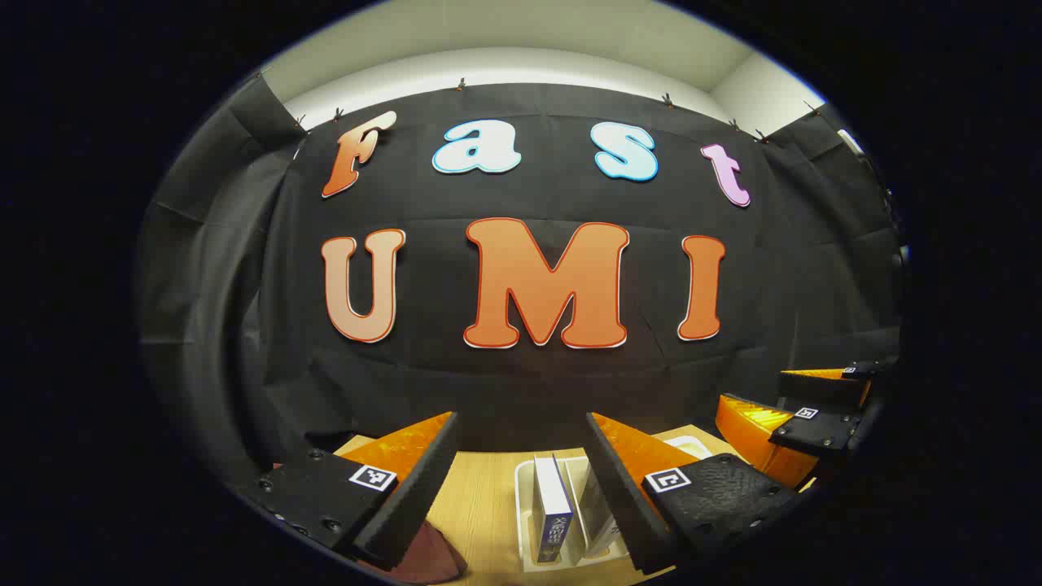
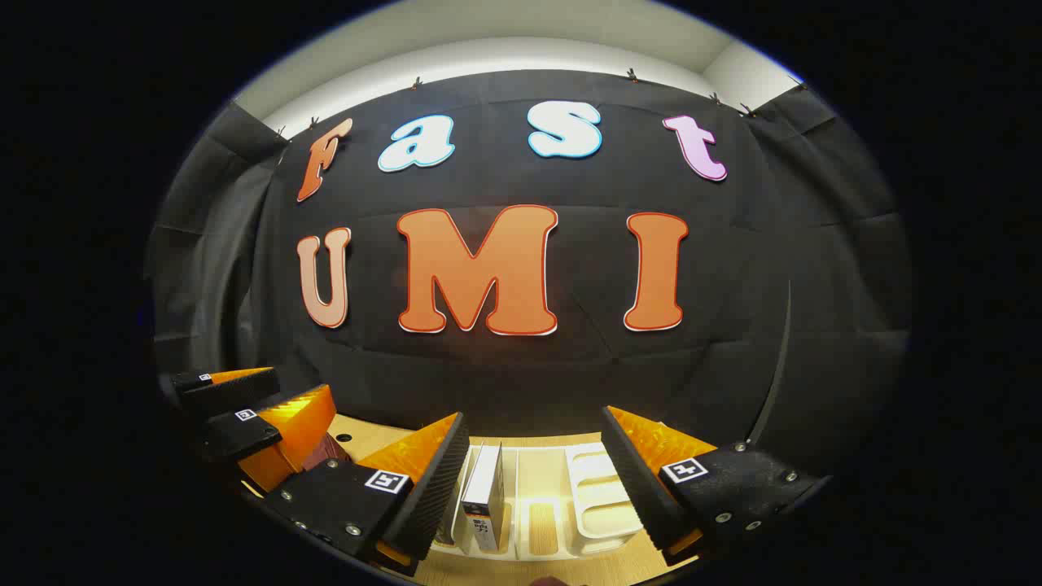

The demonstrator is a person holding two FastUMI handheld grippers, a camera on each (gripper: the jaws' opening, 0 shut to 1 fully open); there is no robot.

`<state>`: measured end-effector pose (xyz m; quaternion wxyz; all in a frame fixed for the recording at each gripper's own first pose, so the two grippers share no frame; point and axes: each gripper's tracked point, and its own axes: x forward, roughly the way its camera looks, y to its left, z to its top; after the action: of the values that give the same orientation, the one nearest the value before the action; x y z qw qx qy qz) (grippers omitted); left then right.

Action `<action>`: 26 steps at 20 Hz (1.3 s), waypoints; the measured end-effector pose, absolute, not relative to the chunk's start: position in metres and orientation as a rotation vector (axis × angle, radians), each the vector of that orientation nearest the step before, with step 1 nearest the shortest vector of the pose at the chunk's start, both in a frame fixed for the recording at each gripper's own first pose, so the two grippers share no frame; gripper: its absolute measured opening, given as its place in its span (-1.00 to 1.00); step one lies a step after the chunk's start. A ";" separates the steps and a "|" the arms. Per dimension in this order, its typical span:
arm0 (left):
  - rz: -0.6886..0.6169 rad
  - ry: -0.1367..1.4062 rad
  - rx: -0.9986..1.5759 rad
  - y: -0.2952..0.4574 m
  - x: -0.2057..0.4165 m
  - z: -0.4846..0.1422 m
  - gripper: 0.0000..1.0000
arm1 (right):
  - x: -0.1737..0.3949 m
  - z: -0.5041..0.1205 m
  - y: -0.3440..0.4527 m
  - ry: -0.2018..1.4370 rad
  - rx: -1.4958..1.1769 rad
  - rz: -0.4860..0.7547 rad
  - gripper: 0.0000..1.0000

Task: Open the schoolbag, grab two books from the bookshelf and put them into the schoolbag.

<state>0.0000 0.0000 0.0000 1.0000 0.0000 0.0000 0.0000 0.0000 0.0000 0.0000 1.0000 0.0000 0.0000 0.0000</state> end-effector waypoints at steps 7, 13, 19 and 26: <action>0.006 0.025 0.002 0.000 0.000 -0.005 0.90 | -0.001 -0.003 0.000 0.013 -0.006 0.003 0.93; 0.021 0.037 0.001 0.004 -0.002 -0.008 0.90 | 0.001 -0.007 -0.005 0.026 0.004 -0.010 0.93; 0.031 0.042 -0.011 0.007 -0.003 -0.011 0.90 | 0.001 -0.010 0.002 0.031 -0.013 0.004 0.93; 0.048 0.041 -0.020 0.013 -0.001 -0.013 0.90 | 0.002 -0.012 0.001 0.034 -0.012 -0.004 0.94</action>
<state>-0.0014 0.0134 -0.0131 0.9994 -0.0102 0.0207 0.0241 0.0024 0.0008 -0.0121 0.9998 -0.0058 0.0169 -0.0021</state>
